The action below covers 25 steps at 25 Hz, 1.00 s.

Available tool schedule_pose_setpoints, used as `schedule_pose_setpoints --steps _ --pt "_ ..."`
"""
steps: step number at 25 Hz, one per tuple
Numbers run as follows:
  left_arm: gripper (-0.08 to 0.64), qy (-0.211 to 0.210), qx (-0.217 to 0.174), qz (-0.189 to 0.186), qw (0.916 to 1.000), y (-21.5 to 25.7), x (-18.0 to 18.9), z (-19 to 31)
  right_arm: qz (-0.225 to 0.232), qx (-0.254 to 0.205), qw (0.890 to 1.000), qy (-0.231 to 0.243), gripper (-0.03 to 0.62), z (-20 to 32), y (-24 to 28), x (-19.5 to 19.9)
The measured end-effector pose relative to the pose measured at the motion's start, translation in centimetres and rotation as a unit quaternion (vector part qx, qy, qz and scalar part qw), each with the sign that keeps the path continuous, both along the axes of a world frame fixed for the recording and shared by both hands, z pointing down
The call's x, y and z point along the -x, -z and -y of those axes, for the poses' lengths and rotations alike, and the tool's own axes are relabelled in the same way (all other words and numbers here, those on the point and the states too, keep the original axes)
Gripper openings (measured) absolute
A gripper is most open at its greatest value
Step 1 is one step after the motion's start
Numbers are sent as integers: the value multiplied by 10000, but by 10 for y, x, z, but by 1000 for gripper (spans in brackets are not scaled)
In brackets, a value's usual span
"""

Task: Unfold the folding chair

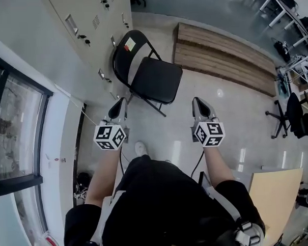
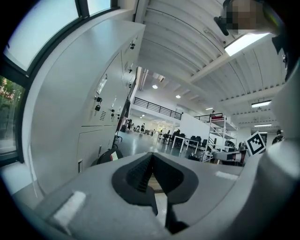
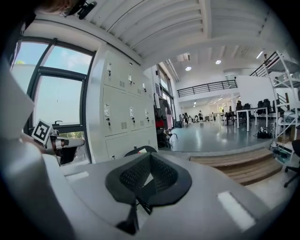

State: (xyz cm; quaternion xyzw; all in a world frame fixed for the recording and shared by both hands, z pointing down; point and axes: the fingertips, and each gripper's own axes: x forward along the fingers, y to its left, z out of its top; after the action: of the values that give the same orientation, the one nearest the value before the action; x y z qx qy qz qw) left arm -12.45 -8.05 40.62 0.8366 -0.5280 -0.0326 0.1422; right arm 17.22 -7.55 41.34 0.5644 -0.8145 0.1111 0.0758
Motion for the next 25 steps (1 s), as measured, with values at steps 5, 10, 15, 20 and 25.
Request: schedule_pose_setpoints --steps 5,10,15,20,25 --pt "0 -24 -197 81 9998 17 -14 -22 82 -193 9996 -192 5 -22 19 -31" --pt "0 90 -544 135 9984 38 -25 -40 159 -517 9982 -276 5 -37 40 -43" --pt "0 12 -1064 134 9942 62 -39 -59 75 -947 9953 -184 5 -53 57 -40" --pt "0 6 -1152 62 9933 65 -46 -55 125 -1007 9948 -112 5 -48 58 -37" --pt "0 -33 -1148 126 9933 66 -50 -50 180 -1021 9945 -128 5 -43 60 -32"
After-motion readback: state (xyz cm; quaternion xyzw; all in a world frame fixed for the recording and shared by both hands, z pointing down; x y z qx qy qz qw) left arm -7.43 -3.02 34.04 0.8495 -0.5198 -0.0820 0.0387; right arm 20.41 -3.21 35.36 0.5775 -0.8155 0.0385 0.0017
